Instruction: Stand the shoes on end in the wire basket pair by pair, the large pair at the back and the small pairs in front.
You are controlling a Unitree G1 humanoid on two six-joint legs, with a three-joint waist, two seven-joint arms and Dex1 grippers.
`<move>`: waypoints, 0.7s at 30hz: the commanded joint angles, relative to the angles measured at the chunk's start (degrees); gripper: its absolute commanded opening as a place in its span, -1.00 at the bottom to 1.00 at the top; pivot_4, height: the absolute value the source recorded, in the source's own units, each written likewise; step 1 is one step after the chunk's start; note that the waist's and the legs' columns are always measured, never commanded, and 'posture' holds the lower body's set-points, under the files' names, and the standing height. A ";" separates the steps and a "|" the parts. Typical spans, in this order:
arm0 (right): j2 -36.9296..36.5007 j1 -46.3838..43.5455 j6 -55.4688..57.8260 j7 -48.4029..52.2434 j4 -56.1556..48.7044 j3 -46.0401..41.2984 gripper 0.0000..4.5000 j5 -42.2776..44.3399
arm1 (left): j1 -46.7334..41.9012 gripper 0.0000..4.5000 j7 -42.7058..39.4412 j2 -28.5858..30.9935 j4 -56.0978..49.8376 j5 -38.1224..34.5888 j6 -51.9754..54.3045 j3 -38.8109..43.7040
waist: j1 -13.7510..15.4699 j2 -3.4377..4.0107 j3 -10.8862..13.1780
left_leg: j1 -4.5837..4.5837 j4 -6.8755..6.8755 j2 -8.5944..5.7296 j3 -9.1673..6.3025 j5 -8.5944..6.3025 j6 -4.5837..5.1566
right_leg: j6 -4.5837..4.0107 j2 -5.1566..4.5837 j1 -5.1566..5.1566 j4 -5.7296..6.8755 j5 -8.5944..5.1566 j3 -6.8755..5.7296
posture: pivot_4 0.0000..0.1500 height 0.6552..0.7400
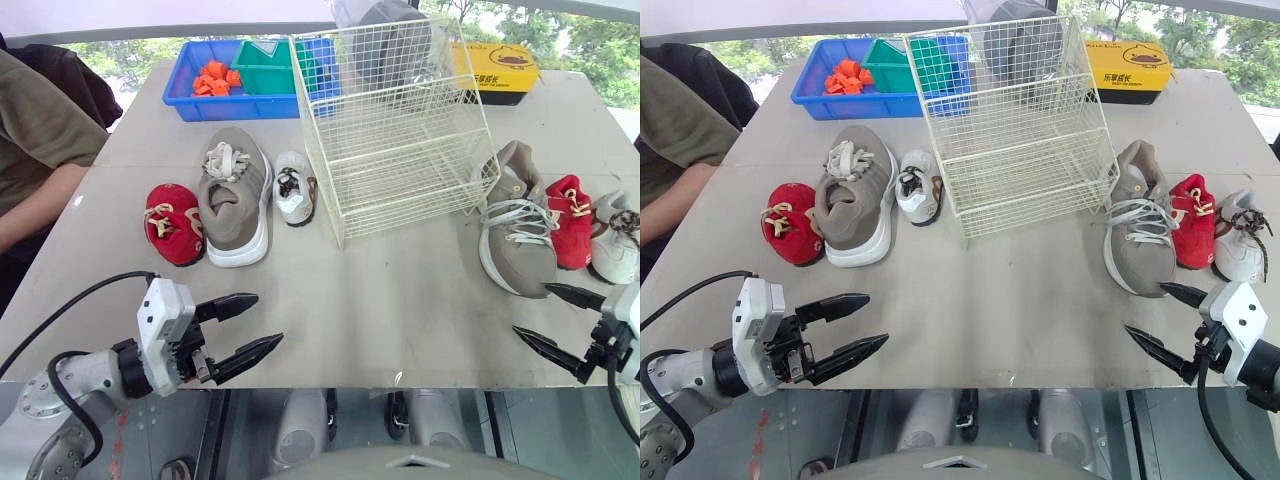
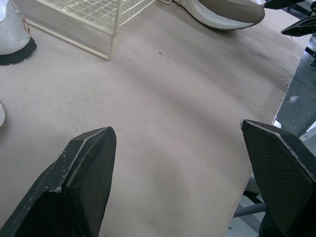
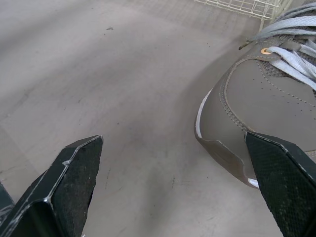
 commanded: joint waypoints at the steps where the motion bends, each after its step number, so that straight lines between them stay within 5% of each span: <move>1: -1.73 -2.91 1.52 -0.35 -4.78 -0.62 1.00 3.85 | -3.76 0.93 1.71 -0.27 -1.75 -4.29 0.77 -0.42 | 0.00 0.01 0.01 | 0.00 0.00 0.00 0.00 0.00 0.00 | 0.00 0.00 0.00 0.00 0.00 0.00 | 1.00 1.00; 4: -6.49 -12.29 7.42 -2.23 -11.74 1.86 1.00 11.22 | -9.90 0.93 5.15 -1.74 -3.10 -12.34 3.10 -0.78 | -0.16 0.20 0.08 | 0.03 0.03 0.00 0.00 0.00 0.01 | -0.07 -0.06 0.00 0.00 0.07 0.06 | 1.00 1.00; 11: -14.11 -30.37 13.58 -5.75 -9.99 8.29 1.00 12.33 | -11.78 0.93 7.02 -1.20 -6.90 -15.23 3.15 -1.69 | -0.01 -0.03 0.01 | 0.01 -0.21 -0.12 -0.03 0.14 0.30 | -0.30 0.23 -0.04 -0.13 0.17 0.11 | 1.00 1.00; 15: -20.84 -47.78 15.58 -2.68 -0.33 23.72 1.00 2.23 | -11.98 0.97 7.86 -1.46 -9.10 -15.47 2.28 -2.04 | -0.15 -0.06 0.02 | 0.05 -0.23 -0.13 0.07 0.14 0.33 | -0.29 0.23 -0.07 -0.16 0.17 0.19 | 1.00 1.00; 21: -17.63 -70.47 10.62 8.85 18.76 41.66 1.00 -10.01 | -10.19 0.97 11.52 -1.87 -13.10 -14.25 1.76 -2.90 | -0.27 -0.05 0.04 | 0.10 -0.20 -0.13 0.11 0.14 0.34 | -0.31 0.25 -0.03 -0.15 0.19 0.23 | 1.00 1.00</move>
